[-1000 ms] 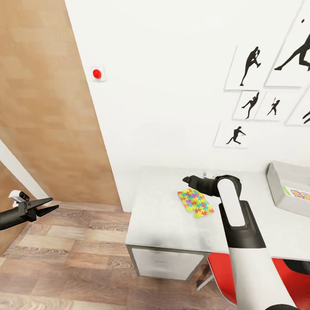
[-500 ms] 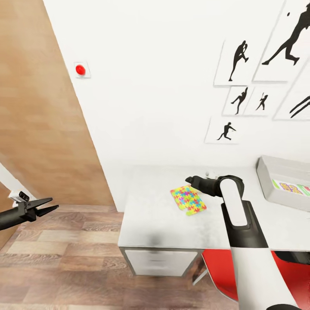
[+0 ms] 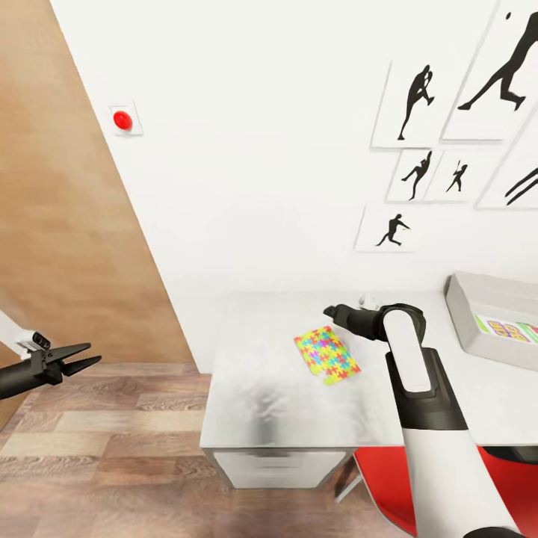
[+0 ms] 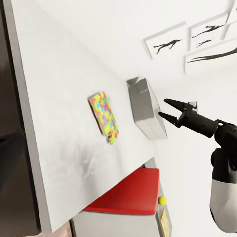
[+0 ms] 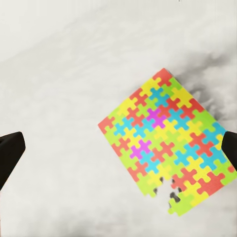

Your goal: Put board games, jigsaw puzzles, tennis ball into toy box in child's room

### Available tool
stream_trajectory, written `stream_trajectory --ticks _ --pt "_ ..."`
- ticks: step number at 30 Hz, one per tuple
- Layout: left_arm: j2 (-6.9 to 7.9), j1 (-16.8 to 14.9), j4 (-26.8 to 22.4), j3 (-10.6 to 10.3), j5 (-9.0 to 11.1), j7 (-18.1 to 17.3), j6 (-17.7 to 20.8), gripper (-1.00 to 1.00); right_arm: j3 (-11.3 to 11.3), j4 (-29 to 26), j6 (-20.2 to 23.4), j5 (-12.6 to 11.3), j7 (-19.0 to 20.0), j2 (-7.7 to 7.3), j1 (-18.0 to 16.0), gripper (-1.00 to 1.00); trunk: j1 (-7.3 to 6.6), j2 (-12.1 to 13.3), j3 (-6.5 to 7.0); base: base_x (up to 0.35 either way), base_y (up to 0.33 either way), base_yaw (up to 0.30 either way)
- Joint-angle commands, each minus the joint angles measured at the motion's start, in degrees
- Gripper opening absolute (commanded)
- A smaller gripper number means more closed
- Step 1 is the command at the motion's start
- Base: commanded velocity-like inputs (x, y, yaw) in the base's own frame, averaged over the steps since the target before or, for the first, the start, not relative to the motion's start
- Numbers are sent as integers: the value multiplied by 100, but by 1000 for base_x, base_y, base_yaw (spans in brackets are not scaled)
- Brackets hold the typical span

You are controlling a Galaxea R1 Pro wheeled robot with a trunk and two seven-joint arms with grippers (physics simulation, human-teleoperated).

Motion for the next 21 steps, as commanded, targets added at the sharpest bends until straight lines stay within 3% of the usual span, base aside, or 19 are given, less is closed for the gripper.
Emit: stream_trajectory --ticks 1,9,21 --pt "5 -6 2 -21 15 -23 61 100 -3 -4 13 -55 -60 2 -6 100 5 -11 -11 113 57 -3" --pt "6 -6 2 -19 15 -23 62 100 -2 -3 1 -47 -60 1 -5 100 5 -11 -12 151 70 -1" --pt "6 -6 2 -24 15 -23 60 100 -14 26 14 -58 -138 1 -6 100 5 -11 -97 16 5 0"
